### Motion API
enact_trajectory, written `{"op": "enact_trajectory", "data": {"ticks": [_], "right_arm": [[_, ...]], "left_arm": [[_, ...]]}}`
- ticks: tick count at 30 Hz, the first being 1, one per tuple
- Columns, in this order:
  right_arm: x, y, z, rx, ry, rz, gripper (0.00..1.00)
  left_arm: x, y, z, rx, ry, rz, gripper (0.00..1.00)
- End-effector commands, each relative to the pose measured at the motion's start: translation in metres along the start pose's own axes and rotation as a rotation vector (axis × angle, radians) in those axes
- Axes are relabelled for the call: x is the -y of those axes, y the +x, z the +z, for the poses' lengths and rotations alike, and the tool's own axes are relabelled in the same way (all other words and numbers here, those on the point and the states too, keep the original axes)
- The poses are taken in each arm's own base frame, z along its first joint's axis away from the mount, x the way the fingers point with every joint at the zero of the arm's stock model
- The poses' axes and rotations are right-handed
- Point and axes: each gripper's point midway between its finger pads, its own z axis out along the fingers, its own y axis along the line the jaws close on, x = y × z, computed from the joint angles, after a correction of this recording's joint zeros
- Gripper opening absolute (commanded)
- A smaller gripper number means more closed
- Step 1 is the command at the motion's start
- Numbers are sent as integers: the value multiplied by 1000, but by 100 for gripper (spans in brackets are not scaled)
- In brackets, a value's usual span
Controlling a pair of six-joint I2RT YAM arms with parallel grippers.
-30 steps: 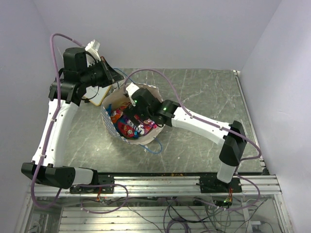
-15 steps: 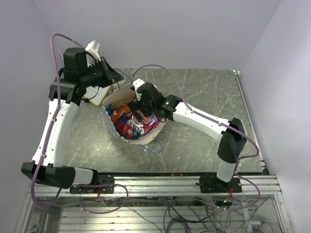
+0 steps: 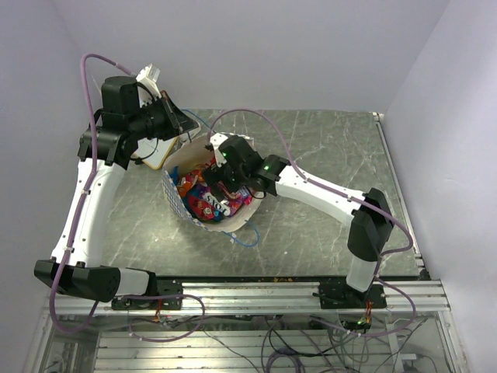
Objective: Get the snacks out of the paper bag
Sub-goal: Take out the snack from the paper bag.
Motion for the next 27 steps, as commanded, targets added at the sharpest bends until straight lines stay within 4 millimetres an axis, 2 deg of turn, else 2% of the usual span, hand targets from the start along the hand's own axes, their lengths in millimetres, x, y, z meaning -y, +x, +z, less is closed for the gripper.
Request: {"op": "enact_trajectory", "data": {"ticks": [1,4,6,11,14,17,21,27], "right_arm": [[-49,-10,-19,62,-247,26,90],[-62,-15,-29,95,-324,55,90],[-60,-14,-32,99,-320,64,90],[-28,-11,-33,102,-193,97,90],[1,-9,-31,87,-55,104,90],[21,-6,-29,62,48,69,90],[34,-13,-25,72,128,49,90],[33,-15,-11,83,164,48,75]], "left_arm": [[18,-13,-11,42,50,15,7],[17,-13,-11,43,48,13,7],[17,-13,-12,43,48,12,7],[16,-12,-11,41,51,5,7],[17,-11,-12,37,55,0,7],[17,-10,-12,35,58,0,7],[18,-9,-12,31,61,-6,7],[18,-8,-12,28,69,-13,7]]}}
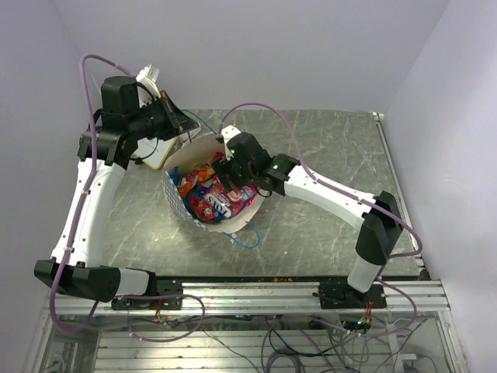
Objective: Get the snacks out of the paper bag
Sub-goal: Take out the snack from the paper bag.
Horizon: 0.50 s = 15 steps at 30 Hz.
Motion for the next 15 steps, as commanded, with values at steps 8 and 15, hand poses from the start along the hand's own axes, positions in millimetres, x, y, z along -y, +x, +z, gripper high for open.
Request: {"op": "enact_trajectory", "data": {"ticks": [8,15], "right_arm": [[8,-7,16,65,140,59,60],[-6,-3,29,80,85,184,52]], "left_arm": [[17,-4,-13,20,62,7,7],[17,-1,-14,13,69,1,7]]}}
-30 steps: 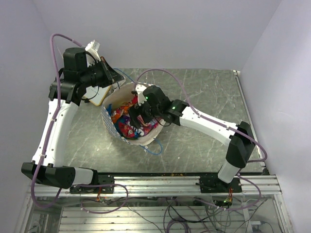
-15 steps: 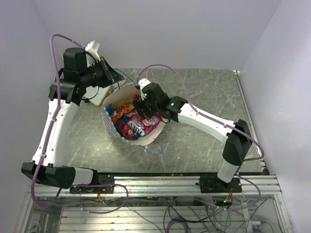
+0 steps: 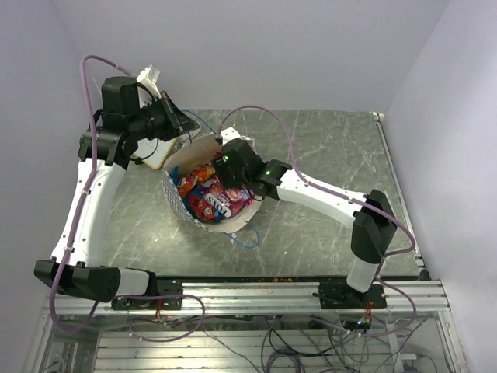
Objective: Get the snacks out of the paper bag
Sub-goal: Take out the snack from the paper bag.
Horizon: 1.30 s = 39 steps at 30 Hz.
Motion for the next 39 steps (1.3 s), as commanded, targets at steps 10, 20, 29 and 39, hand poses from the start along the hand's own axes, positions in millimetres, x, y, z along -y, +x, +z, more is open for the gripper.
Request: {"op": "enact_trajectory", "data": {"ticks": [10,20,29,39], "right_arm": [[10,-2,24,26,122,102,54],[2,-2,30,33,94,79,45],[-12,-25,5,98,-12,70,5],[-28,-76,-49,238,-158,102,0]], "left_arm": [[17,-1,-15,18,64,2,7],[18,-2,-16,19,65,5,7],[15,1,-14,14,64,-7,7],[12,3,-13,11,49,-13,7]]}}
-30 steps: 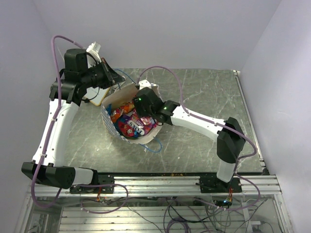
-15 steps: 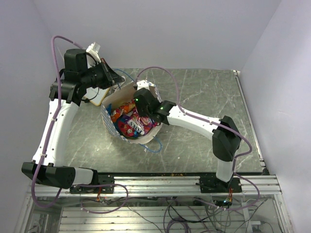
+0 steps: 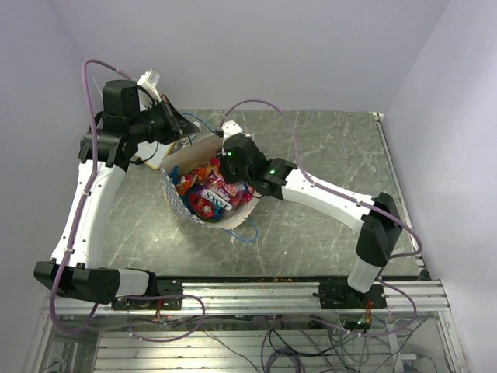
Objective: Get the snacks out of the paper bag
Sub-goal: Take out the snack from the paper bag.
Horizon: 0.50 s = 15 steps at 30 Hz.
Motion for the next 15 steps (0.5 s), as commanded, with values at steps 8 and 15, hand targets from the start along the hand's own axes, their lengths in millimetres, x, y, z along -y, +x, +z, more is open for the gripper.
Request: {"op": "enact_trajectory", "data": {"ticks": [8,15], "right_arm": [[-16,-132,-104,433,-160,70,0],[57,-186,-182,733,146,163,0]], "left_arm": [[21,-9,-14,44,68,13,7],[19,-7,-16,47,57,12,7]]}}
